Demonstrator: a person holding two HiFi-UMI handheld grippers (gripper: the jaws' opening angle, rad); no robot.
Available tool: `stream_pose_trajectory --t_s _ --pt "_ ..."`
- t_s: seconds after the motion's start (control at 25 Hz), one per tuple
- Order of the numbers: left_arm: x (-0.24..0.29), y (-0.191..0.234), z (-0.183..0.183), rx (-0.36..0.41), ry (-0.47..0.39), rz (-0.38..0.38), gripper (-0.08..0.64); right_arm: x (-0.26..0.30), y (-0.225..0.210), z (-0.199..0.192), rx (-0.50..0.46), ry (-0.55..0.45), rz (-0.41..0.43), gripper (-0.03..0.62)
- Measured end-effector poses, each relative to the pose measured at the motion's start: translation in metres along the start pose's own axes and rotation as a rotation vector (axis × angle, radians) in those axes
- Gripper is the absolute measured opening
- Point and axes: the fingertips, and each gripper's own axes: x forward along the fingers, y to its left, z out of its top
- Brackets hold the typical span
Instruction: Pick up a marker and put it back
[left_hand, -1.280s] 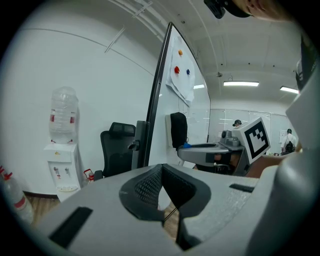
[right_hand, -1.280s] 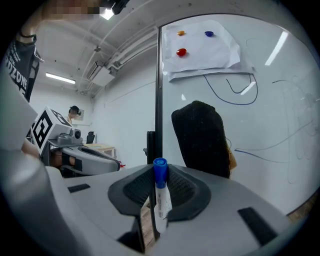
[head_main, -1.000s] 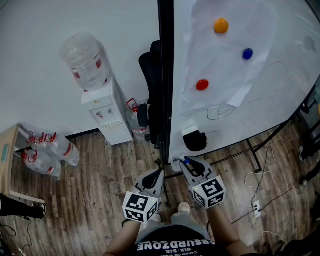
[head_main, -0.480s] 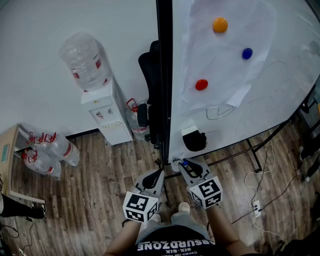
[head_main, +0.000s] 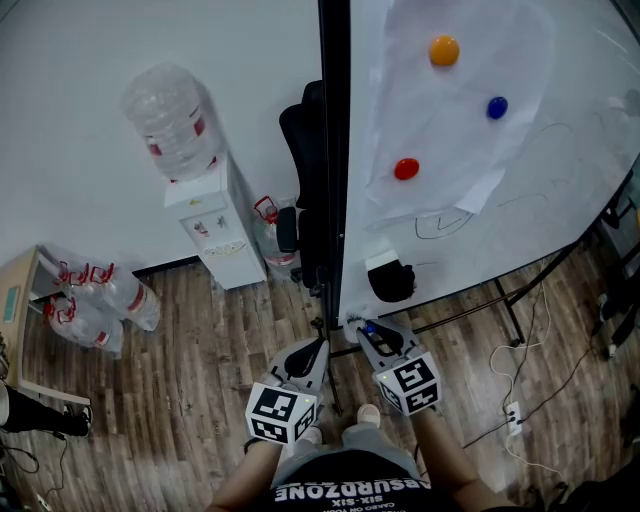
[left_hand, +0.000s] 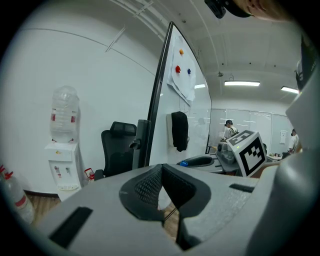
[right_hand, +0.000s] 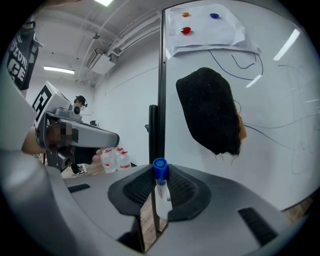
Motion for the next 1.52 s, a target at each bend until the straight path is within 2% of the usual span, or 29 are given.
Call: stream_pose_trajectory --t_s 1.16,1.52 --pt "0.005 0.005 -0.002 -0.007 0.009 -0.005 0.008 0.015 -0.003 -0.034 0.000 0.097 0.001 0.072" --pt "0.006 0.007 -0.002 -0.008 0.008 -0.004 0.008 0.017 -0.004 -0.037 0.007 0.097 0.001 0.072"
